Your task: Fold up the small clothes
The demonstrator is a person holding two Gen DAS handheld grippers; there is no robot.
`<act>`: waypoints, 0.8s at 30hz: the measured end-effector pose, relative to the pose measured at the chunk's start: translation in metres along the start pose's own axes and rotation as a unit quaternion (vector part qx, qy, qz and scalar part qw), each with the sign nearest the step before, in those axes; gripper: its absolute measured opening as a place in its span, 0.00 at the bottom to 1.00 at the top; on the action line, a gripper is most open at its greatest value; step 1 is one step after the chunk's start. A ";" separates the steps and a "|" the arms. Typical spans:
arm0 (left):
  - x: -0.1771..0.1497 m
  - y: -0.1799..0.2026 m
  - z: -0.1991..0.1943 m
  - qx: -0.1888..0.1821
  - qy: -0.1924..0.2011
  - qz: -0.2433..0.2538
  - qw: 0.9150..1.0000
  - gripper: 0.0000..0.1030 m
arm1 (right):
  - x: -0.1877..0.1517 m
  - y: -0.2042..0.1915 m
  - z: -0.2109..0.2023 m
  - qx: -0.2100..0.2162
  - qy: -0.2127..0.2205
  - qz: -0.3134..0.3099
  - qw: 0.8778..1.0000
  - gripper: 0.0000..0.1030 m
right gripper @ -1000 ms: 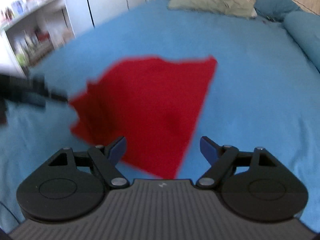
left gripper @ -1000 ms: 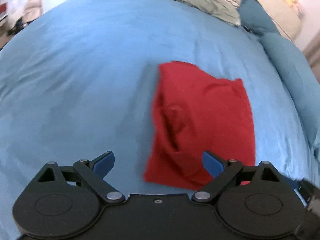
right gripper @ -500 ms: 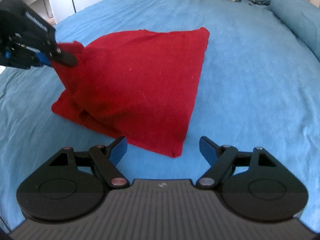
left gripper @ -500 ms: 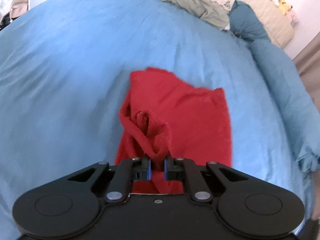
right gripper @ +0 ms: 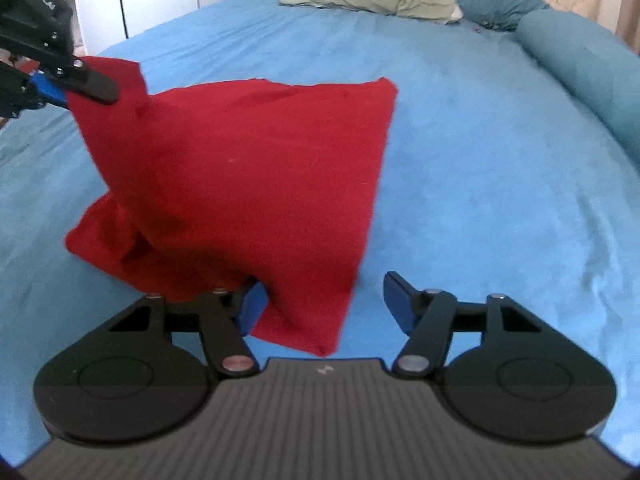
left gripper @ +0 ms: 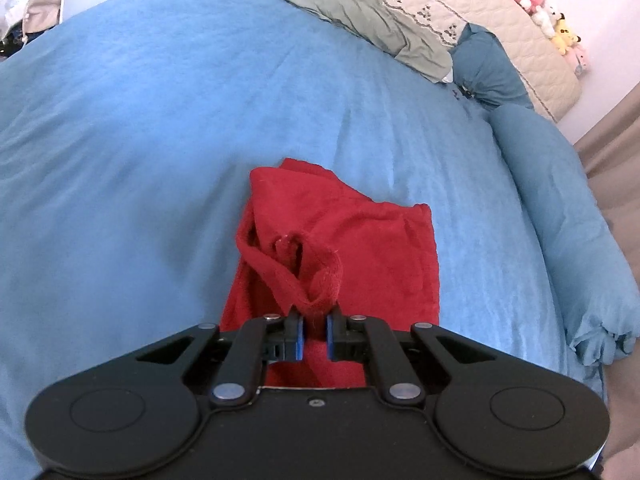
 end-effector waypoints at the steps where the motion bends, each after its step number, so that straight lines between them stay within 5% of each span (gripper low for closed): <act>1: 0.000 -0.002 -0.001 0.000 -0.002 0.000 1.000 0.10 | -0.002 0.003 -0.002 -0.006 0.000 0.001 1.000 0.47; 3: -0.002 -0.002 -0.003 0.000 -0.005 0.000 1.000 0.10 | -0.003 0.009 -0.006 0.003 -0.003 0.013 1.000 0.24; 8: -0.026 -0.020 0.005 0.027 -0.025 0.014 0.999 0.10 | 0.008 0.023 -0.031 0.000 0.042 0.020 0.999 0.21; 12: -0.061 -0.047 0.043 0.067 -0.067 0.037 0.995 0.11 | -0.008 0.028 -0.018 0.016 0.004 0.027 1.000 0.21; 18: -0.062 -0.044 0.047 0.089 -0.060 0.083 0.991 0.16 | -0.019 0.031 -0.012 0.051 -0.029 0.022 0.998 0.27; 20: -0.055 -0.037 0.036 0.101 -0.053 0.099 0.989 0.30 | -0.015 0.036 -0.020 0.064 -0.027 0.023 0.997 0.41; 22: -0.043 -0.027 0.016 0.124 -0.027 0.130 0.983 0.76 | -0.005 0.045 -0.034 0.069 -0.022 0.024 0.997 0.70; 23: -0.038 -0.023 0.007 0.131 -0.012 0.144 0.981 0.89 | 0.002 0.045 -0.040 0.072 -0.019 0.025 0.997 0.79; 24: -0.029 -0.018 -0.004 0.137 0.009 0.159 0.978 1.00 | 0.012 0.050 -0.048 0.079 -0.012 0.029 0.996 0.98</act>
Point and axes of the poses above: each gripper's, at about its wrist camera, not at the fingertips, and z roughly the way its jaws point, y to its right, x to its top, the point moved 6 cm from there along z, roughly the way its jaws point, and after that the axes turned 2 degrees about -x, right-handed, at the moved point
